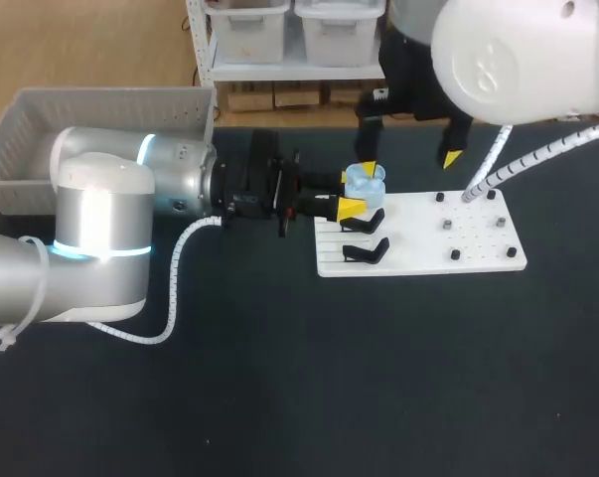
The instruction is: Pick up each earbud case from the left stands, insert the matching earbuds, close the lid, and place the case in the box.
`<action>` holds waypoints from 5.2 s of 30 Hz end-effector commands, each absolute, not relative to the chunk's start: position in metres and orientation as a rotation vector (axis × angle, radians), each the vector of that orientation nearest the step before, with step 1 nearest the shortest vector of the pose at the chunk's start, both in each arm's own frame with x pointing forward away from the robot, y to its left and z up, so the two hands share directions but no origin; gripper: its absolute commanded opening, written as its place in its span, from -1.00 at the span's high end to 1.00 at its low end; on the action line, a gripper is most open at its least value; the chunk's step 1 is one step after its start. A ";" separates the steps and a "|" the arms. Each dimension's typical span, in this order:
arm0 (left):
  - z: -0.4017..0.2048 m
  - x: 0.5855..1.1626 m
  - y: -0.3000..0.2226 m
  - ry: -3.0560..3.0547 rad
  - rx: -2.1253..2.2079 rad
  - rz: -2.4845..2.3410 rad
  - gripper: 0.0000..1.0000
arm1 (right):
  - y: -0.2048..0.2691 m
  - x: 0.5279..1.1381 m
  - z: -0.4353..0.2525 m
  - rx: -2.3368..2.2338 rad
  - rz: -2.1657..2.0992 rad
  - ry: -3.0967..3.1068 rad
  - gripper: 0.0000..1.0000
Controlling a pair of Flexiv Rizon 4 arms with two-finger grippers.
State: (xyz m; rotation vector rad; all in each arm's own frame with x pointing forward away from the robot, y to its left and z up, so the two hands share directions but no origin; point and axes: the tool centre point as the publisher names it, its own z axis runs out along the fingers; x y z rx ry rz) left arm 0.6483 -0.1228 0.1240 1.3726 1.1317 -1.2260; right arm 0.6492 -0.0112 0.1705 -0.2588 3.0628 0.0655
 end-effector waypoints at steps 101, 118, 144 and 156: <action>0.123 0.647 -0.123 1.130 1.368 -1.221 1.00 | 0.001 0.641 0.160 -0.270 0.076 3.094 -1.00; 0.123 0.647 -0.123 1.130 1.368 -1.221 1.00 | -0.006 0.667 0.190 -0.056 0.238 2.949 -1.00; 0.123 0.647 -0.123 1.130 1.368 -1.221 1.00 | -0.018 0.706 0.142 0.179 0.139 2.975 -1.00; 0.123 0.647 -0.123 1.130 1.368 -1.221 1.00 | -0.022 0.676 0.144 0.155 0.133 3.051 -1.00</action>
